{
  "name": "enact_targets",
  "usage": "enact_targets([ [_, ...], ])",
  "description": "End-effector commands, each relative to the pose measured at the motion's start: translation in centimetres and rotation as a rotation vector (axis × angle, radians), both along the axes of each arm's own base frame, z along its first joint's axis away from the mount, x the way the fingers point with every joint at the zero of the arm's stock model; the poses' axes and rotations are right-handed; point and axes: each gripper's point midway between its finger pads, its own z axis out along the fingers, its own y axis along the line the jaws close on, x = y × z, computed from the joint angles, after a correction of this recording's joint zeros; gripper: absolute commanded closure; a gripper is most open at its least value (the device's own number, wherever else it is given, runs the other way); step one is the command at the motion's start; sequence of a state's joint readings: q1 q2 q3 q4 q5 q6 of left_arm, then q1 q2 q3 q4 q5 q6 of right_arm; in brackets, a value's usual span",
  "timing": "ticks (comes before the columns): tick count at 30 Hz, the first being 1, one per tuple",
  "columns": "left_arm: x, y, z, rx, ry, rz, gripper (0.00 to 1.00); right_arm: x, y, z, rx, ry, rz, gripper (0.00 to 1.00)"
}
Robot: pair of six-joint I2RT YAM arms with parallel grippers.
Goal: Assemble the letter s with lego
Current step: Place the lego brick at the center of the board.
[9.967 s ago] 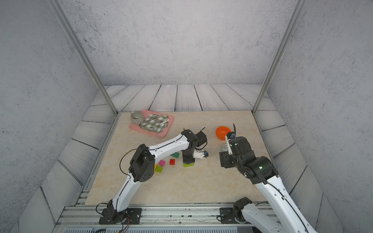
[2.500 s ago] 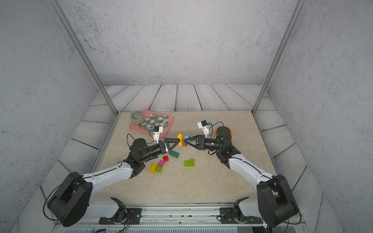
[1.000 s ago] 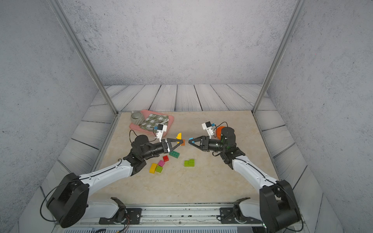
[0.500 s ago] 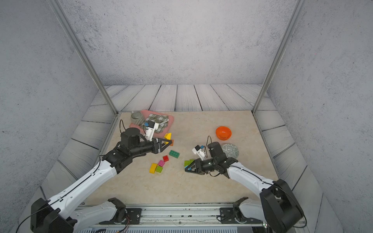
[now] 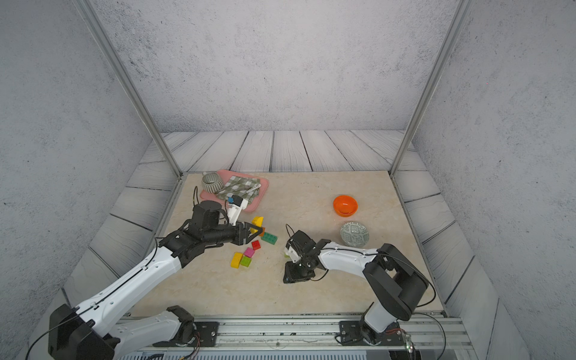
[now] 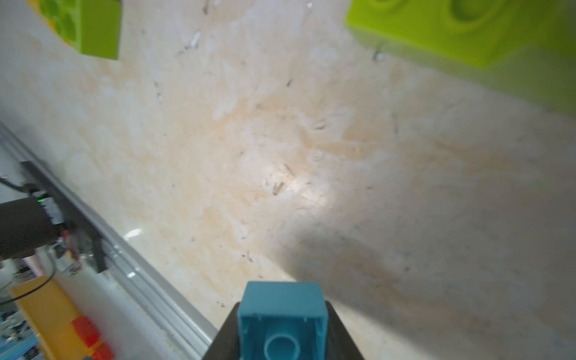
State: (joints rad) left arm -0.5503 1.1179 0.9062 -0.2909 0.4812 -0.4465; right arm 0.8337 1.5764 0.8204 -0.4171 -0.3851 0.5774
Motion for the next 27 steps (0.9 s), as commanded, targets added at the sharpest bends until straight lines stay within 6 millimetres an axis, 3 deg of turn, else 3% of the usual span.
enact_targets([
  [1,0.2,0.3,1.4,0.009,-0.052,0.001,0.88,0.5,-2.1,-0.8,-0.150,-0.065,0.013,0.62],
  [8,0.2,0.6,1.4,0.025,-0.062,0.008,0.88,0.9,-2.6,-0.4,-0.220,-0.113,0.038,0.56],
  [12,0.2,0.8,0.9,0.055,-0.054,0.007,0.88,1.1,-3.0,0.2,-0.243,-0.132,0.036,0.47],
  [16,0.0,1.5,-0.2,0.125,-0.036,0.003,0.88,1.7,-3.9,2.9,-0.233,-0.219,0.014,0.37],
  [20,-0.1,2.0,-0.7,0.154,-0.036,0.007,0.88,1.3,-5.3,5.0,-0.275,-0.301,0.035,0.36],
  [27,0.1,2.7,0.0,0.162,-0.058,0.050,0.88,-0.5,-4.0,3.4,-0.354,-0.350,0.107,0.42],
])
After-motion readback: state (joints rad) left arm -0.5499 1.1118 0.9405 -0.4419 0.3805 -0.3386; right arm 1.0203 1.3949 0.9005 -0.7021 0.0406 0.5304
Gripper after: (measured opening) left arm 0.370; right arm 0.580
